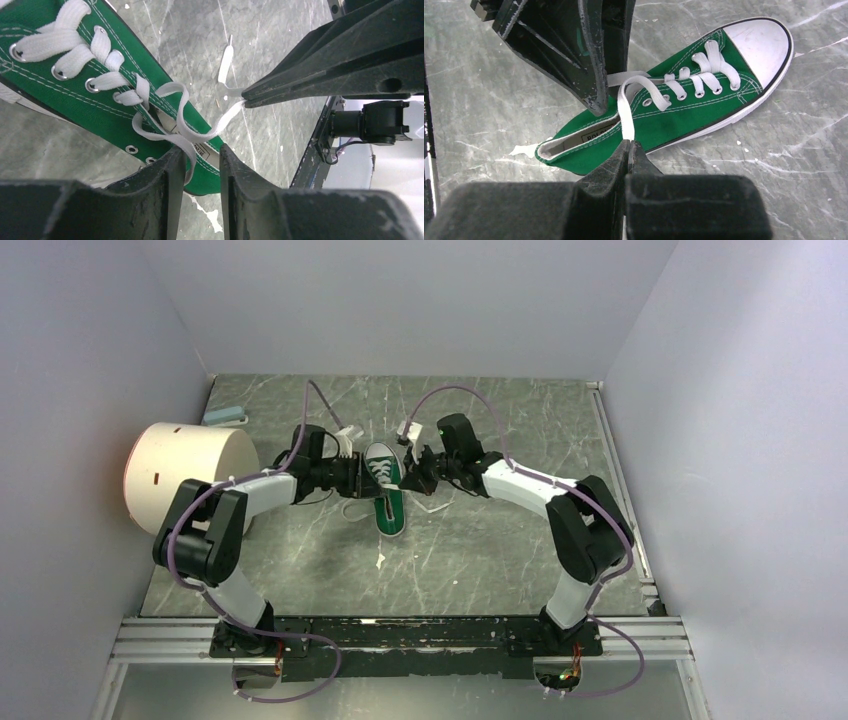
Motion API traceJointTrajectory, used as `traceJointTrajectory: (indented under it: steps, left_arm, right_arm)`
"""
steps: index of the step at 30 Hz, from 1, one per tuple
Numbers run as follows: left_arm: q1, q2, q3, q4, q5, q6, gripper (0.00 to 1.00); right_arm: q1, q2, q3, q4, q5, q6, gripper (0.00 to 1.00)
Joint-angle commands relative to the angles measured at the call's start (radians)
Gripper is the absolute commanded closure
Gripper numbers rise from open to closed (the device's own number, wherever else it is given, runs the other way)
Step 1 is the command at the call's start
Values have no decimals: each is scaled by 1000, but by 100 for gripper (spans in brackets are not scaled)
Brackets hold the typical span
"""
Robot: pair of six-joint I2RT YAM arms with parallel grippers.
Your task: Tie the shoes
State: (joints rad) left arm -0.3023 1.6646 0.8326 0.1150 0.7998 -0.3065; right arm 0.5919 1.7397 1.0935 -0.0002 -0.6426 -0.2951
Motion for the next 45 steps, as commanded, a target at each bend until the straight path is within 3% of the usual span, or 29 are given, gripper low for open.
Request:
traceJointTrajectory:
  steps: [1, 13, 19, 35, 41, 45]
  left_arm:
    - [26, -12, -38, 84, 69, -25, 63]
    - [40, 38, -35, 150, 105, -120, 50]
    - [41, 52, -23, 124, 75, -118, 48]
    - [43, 27, 9, 67, 19, -157, 52]
    - [43, 42, 32, 26, 21, -136, 64]
    - [43, 28, 37, 15, 19, -133, 64]
  right_arm:
    - [8, 21, -5, 19, -14, -3, 100]
    - [25, 32, 0, 5, -25, -32, 100]
    - [30, 33, -3, 5, -28, -32, 100]
    - [43, 14, -7, -34, -25, -58, 100]
    - [45, 15, -5, -35, -23, -59, 100]
    - [50, 15, -1, -38, -22, -61, 100]
